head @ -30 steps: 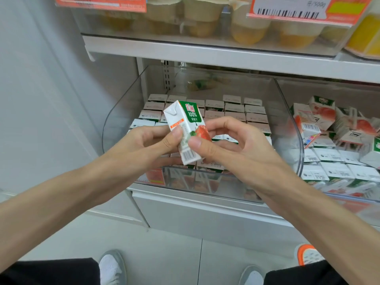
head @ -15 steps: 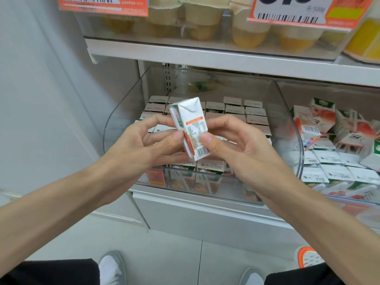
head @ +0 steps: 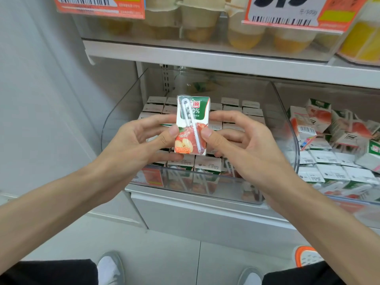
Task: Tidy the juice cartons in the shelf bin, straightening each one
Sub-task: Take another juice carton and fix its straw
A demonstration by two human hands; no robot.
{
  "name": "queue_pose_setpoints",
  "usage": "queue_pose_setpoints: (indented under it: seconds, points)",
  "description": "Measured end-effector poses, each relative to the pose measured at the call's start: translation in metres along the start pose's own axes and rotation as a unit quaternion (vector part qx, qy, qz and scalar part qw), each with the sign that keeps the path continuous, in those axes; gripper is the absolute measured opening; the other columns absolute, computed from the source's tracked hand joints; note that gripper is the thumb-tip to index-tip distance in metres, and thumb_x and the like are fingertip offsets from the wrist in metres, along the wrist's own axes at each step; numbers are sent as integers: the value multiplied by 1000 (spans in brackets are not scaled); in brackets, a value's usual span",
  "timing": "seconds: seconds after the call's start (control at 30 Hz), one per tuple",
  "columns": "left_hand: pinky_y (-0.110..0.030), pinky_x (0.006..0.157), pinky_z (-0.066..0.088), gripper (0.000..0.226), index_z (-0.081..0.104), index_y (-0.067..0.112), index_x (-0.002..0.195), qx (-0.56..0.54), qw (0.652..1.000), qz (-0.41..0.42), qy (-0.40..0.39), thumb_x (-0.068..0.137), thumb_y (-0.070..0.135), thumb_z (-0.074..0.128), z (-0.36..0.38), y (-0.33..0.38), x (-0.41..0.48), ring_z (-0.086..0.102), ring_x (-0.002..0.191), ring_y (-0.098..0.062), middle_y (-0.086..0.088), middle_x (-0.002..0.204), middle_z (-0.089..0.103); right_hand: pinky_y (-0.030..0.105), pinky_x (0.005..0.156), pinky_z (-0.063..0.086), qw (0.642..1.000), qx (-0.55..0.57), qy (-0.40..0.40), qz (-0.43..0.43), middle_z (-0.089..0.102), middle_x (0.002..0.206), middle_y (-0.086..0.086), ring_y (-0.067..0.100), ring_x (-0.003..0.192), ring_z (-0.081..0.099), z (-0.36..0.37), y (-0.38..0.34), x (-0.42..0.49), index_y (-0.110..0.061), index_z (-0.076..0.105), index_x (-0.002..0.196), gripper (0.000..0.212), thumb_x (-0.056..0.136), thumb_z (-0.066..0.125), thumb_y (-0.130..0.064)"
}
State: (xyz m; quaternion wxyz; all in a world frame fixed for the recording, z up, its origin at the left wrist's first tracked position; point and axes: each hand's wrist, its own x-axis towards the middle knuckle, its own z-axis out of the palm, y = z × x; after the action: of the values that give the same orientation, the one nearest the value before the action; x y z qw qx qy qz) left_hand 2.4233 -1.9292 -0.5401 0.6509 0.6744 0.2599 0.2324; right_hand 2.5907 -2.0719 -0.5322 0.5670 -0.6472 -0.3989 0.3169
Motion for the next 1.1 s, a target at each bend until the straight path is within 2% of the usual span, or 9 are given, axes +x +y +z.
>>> queue_pose_setpoints:
  seconds: [0.13, 0.27, 0.4, 0.53, 0.63, 0.7, 0.83, 0.97, 1.1]
  points:
    - [-27, 82, 63, 41, 70, 22, 133, 13, 1000, 1, 9, 93, 32, 69, -2, -1, 1, 78, 101, -23, -6, 117, 80, 12, 72, 54, 1000, 5, -2, 8, 83, 96, -6, 3, 83, 76, 2, -2, -1, -31, 67, 127, 31, 97, 73, -30]
    - [-27, 87, 62, 41, 70, 22, 135, 23, 1000, 5, -8, 95, 33, 68, -2, -2, 1, 75, 113, -25, -4, 123, 78, 21, 76, 61, 1000, 3, 13, 1, 79, 110, -8, 10, 88, 78, 3, 0, 0, -29, 70, 127, 29, 98, 73, -24]
    - [-39, 101, 60, 38, 70, 20, 135, 31, 999, 9, -25, 98, 27, 67, -2, -1, -1, 74, 119, -24, -2, 131, 75, 25, 81, 63, 1000, 7, 7, -9, 78, 113, -12, 10, 93, 79, 2, 1, 0, -27, 72, 121, 24, 97, 75, -22]
    - [-40, 100, 61, 41, 69, 19, 132, 15, 1000, 10, -14, 91, 20, 74, -1, 0, -3, 77, 110, -26, -1, 127, 76, 29, 90, 62, 1000, 0, -26, -15, 77, 118, -16, 7, 101, 77, 3, 1, -1, -29, 69, 122, 42, 84, 87, -27]
    - [-47, 101, 58, 52, 64, 17, 129, 15, 1000, 2, -12, 80, 23, 81, 3, -2, -5, 78, 106, -30, -4, 121, 79, 28, 86, 63, 995, -85, -23, -46, 73, 118, -17, 4, 106, 73, 9, 6, 0, -33, 64, 122, 57, 74, 95, -33]
    - [-50, 100, 59, 56, 60, 16, 130, 4, 1000, -5, -19, 79, 22, 82, 4, -3, -5, 78, 107, -32, -6, 120, 79, 28, 81, 62, 992, -111, -3, -51, 71, 111, -11, 5, 100, 70, 9, 8, 2, -36, 66, 118, 56, 70, 96, -35]
    - [-42, 93, 63, 46, 58, 13, 134, -14, 999, -8, -45, 91, 19, 73, 2, -1, -3, 77, 111, -31, -7, 123, 78, 29, 85, 61, 995, -95, 4, -42, 75, 103, -1, 17, 95, 72, 1, 9, 6, -33, 72, 119, 53, 72, 95, -28]
    - [-31, 92, 62, 45, 58, 13, 135, 14, 999, 13, -38, 92, 11, 72, -1, -2, -1, 76, 112, -26, -3, 129, 75, 18, 89, 59, 1000, -26, 4, -8, 79, 110, -3, 5, 99, 75, -7, 4, 4, -27, 68, 134, 62, 77, 91, -17]
    - [-37, 108, 56, 53, 57, 23, 146, 46, 998, 20, -46, 95, 20, 71, -1, -4, 1, 70, 125, -18, 4, 138, 71, 25, 98, 59, 1000, 21, -11, 17, 80, 115, -5, 8, 109, 75, -6, 2, 1, -32, 66, 133, 57, 82, 88, -19]
